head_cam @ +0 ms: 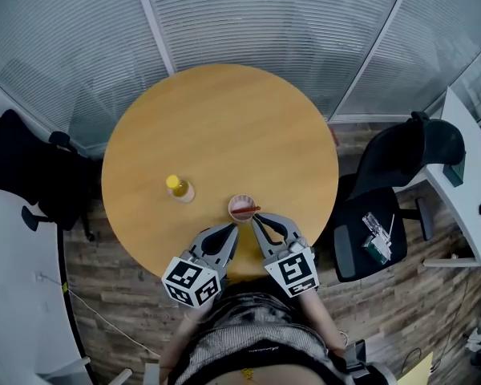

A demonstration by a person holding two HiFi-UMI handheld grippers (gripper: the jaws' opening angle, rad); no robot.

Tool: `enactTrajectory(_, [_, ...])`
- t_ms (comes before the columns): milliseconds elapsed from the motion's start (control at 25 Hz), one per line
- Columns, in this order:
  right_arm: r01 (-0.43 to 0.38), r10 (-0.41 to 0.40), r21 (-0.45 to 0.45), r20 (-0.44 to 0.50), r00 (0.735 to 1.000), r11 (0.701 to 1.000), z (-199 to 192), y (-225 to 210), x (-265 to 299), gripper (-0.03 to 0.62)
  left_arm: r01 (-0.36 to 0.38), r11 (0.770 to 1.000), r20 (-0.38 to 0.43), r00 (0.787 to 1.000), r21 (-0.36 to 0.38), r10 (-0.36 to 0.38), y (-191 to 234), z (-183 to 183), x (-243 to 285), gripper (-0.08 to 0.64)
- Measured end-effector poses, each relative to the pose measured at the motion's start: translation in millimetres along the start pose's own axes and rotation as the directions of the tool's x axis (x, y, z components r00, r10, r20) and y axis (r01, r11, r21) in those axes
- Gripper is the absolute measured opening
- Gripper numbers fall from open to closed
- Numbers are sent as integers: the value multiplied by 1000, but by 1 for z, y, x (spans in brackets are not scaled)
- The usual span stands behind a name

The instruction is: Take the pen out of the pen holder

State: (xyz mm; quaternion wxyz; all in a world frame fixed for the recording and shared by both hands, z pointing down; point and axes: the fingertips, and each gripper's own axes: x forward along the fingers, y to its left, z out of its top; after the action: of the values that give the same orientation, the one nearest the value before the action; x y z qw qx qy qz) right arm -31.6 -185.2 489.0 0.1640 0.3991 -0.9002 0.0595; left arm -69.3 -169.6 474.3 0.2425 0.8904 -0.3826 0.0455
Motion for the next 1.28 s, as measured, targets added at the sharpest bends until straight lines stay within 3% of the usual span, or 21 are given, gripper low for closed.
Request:
enactTrajectory(320, [20, -21, -22, -69, 997, 1000, -30, -14, 13, 23, -14, 1000, -2, 1000, -7, 14, 4, -1, -3, 3])
enactTrajectory(600, [-21, 16, -31, -142, 990, 999, -60, -24, 31, 23, -51, 998, 8, 999, -23, 51, 16, -2, -9, 3])
enactTrajectory(1280, [-94, 104, 59, -203, 974, 994, -110, -45, 58, 25, -104, 993, -3, 995, -55, 104, 38, -7, -14, 3])
